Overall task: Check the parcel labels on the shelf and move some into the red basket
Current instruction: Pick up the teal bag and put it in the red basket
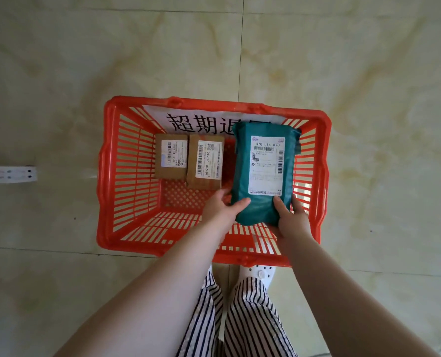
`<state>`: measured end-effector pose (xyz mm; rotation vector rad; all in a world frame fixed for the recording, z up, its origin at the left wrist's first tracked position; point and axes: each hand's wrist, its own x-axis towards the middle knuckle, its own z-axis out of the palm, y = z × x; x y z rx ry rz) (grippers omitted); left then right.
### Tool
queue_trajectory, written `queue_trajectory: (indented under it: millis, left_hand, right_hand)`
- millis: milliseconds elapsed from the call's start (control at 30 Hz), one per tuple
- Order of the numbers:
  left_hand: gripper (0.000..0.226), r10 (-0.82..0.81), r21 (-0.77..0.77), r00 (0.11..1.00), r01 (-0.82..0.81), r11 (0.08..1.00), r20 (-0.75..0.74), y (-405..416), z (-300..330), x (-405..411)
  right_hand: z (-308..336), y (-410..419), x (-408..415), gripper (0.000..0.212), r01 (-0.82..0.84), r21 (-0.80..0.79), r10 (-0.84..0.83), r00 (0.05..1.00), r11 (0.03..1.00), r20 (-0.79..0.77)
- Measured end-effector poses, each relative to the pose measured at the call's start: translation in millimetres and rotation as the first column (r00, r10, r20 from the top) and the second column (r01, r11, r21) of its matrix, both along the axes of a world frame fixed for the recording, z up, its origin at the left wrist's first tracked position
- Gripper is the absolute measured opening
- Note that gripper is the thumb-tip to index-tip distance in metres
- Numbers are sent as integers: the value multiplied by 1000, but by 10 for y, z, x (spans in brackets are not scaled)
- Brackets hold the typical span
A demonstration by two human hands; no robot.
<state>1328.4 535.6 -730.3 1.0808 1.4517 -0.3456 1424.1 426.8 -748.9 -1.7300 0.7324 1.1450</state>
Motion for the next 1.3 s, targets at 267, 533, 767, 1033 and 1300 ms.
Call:
queue_trajectory:
  millis: [267,533,767,1033,1300]
  left_hand:
    - [50,-2,121,992,17,992,-125,-129,-380,20]
    - [45,5,213,990,25,977,-141,-21,-622,103]
    - [45,-29,177,976,67,982,-214,60,-752,217]
    - [53,-91,201,930,171,965,-357,-10,-893,269]
    - [62,29,124,910,25,992,-414,49,-967,306]
  right_hand:
    - [-393,-13,-82,63,-37,-59,36,999,998,-25]
    - [-753,97,-42,66,-51,-142,54,998,989,19]
    - [-966,84,-27,66,-222,-237,245,967,946,71]
    - [-1003,179,-39,59,-277,-294,331,931,915,154]
    - [-980,194,50,55,-379,-359,452,880,853,146]
